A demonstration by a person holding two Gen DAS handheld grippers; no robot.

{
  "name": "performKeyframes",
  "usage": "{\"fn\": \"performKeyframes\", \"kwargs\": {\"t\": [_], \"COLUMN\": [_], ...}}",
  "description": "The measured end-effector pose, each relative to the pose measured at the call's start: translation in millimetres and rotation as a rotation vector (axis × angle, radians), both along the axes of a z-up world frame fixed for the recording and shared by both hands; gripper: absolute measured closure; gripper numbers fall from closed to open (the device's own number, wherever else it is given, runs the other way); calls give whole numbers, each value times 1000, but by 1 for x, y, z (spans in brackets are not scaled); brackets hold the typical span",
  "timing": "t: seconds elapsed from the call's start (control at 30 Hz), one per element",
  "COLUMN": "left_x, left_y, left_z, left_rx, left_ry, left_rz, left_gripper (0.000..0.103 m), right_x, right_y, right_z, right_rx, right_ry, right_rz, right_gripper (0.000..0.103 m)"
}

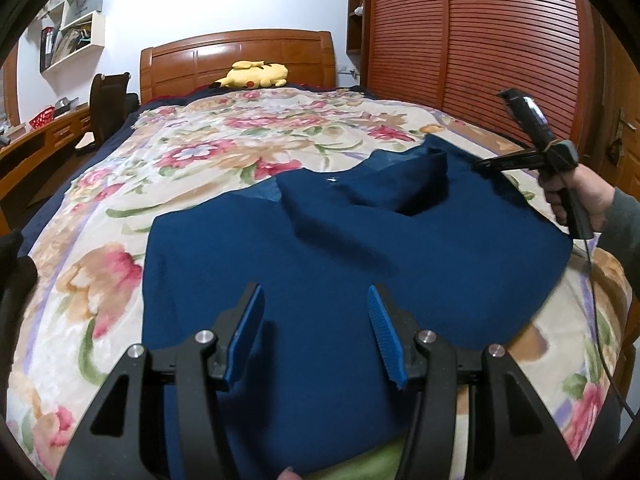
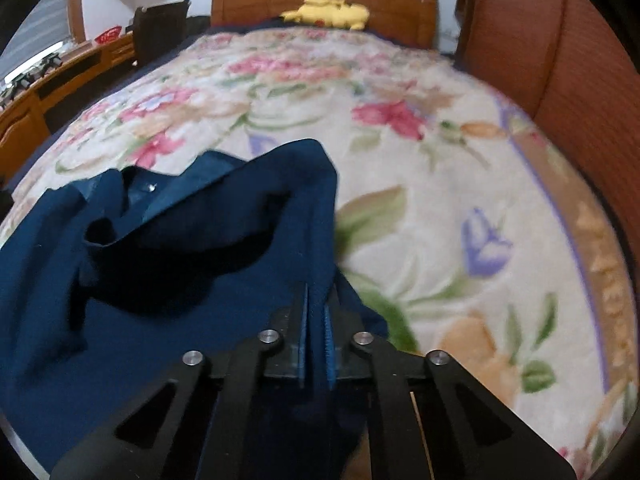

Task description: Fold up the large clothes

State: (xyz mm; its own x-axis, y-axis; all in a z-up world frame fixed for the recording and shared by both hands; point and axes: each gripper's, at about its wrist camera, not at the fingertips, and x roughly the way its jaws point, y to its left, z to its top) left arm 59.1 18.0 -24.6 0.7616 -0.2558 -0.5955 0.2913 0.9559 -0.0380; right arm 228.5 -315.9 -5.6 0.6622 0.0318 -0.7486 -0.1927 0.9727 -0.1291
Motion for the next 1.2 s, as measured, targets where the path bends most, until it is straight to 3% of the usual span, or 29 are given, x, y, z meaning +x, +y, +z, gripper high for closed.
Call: {"fn": "performKeyframes", "kwargs": {"t": [0.23, 0.37, 0.43, 0.53, 0.8, 0.97, 1.07, 1.1, 1.13, 1.2], "left_x": [2, 2, 3, 4, 9, 14, 18, 20, 21, 22], "left_y": [5, 5, 6, 7, 5, 6, 7, 7, 7, 7], "left_z": [-3, -2, -2, -2, -6, -10, -13, -14, -15, -16], "left_rx": [-2, -4, -5, -7, 1, -2, -10, -10, -9, -5], "left_ry": [15, 12, 11, 8, 27, 47, 64, 69, 71, 74], "left_rz": [14, 21, 26, 29, 26, 26, 26, 30, 32, 35], "left_gripper": [50, 50, 50, 50, 50, 50, 50, 50, 50, 50], "right_x": [-1, 1, 6, 27, 82, 97, 93, 91, 88, 82], "right_y": [-12, 1, 12, 19, 5, -5, -2, 0, 1, 2], "right_z": [-1, 14, 17, 12, -17, -34, -31, -29, -25, -17], "right_rx": [-62, -45, -57, -57, 1, 76, 80, 68, 59, 60], "right_ry": [16, -43, -62, -38, 71, 152, 124, 111, 91, 32], "right_rz": [-85, -58, -38, -38, -94, -83, -38, -21, 0, 20], "right_gripper": [100, 75, 54, 51, 51, 51, 72, 88, 97, 99]}}
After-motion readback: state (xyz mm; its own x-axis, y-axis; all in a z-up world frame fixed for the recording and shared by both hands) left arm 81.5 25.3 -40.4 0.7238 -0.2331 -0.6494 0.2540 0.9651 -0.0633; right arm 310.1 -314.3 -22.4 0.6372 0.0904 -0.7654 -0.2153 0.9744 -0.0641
